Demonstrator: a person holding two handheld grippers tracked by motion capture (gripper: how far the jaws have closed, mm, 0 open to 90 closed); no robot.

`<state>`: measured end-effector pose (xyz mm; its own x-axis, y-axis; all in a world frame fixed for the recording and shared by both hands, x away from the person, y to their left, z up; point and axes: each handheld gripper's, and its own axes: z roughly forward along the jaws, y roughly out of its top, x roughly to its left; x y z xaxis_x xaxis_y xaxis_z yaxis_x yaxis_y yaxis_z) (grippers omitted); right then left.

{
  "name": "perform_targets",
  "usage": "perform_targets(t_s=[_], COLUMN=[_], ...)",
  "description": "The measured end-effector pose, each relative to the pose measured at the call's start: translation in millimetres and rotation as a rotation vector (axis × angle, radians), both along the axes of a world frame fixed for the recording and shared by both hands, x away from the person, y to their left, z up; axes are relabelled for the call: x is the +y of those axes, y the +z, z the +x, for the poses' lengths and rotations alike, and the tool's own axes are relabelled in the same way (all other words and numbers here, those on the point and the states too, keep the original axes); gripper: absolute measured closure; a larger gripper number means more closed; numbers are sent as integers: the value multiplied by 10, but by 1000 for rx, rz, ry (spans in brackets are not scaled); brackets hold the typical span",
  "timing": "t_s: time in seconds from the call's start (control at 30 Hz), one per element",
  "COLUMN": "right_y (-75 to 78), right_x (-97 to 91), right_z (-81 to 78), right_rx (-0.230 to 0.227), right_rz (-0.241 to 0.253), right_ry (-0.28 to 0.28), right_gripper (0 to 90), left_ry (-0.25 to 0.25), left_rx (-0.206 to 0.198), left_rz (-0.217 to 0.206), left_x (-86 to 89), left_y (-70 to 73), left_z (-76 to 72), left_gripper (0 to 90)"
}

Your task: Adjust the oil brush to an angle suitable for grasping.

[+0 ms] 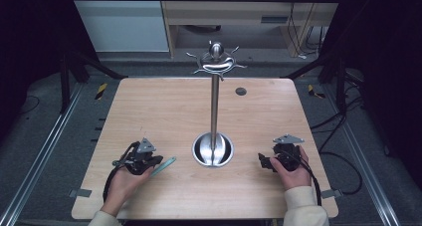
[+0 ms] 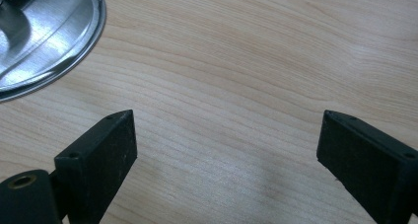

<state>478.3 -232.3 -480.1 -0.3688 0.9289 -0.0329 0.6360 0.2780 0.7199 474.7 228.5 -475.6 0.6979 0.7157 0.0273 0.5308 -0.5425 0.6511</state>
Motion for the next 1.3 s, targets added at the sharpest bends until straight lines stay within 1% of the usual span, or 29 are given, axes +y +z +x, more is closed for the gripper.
perform_targets(t_s=[0.07,0.33,0.43,0.57,0.67,0.73,0.77,0.83,0.87,0.9,0.93,0.97,1.0,1.03,1.13,1.27,1.3], right_y=[1,2,0,1,2,1,1,1,4,3,5,4,4,4,4,9,11], right_x=[4,2,0,-3,-2,-2,-3,-6,-4,-7,-10,-11,-12,-13,-12,-6,-8], right_z=[-2,-6,-5,-4,-5,-4,-4,-3,-5,-3,-5,-5,-5,-5,-5,-4,-4], right_rx=[1,3,1,-1,-1,0,0,-1,1,-2,-1,-3,-3,-3,-3,-2,-3], right_rz=[2,2,2,2,3,3,3,-1,4,1,0,2,2,2,3,8,9], right_ry=[-4,-5,-6,-5,-5,-5,-5,-4,-5,-5,-5,-6,-6,-6,-6,-5,-4], right_gripper=[88,88,88,88,88,88,88,88,88,88,88,88,88,88,88,88,88], left_ry=[0,-5,-13,-17,-20,-31,-32,-44,-48,-58,-73,-80,-86,-89,-119,-137,-137], left_rx=[1,15,22,17,21,34,29,40,35,37,42,38,29,30,41,34,26], left_rz=[10,28,29,38,35,27,33,21,26,34,34,37,51,48,53,77,79], left_x=[-16,-30,-43,-73,-73,-80,-90,-113,-134,-155,-177,-205,-234,-249,-295,-351,-363], left_y=[-19,-60,-69,-78,-78,-76,-77,-79,-79,-73,-70,-72,-69,-70,-63,-39,-21], left_z=[13,42,41,32,30,27,21,7,-8,-24,-39,-58,-78,-89,-140,-182,-190], left_gripper=[900,900,900,900,900,900,900,900,900,900,900,900,900,900,900,900,900])
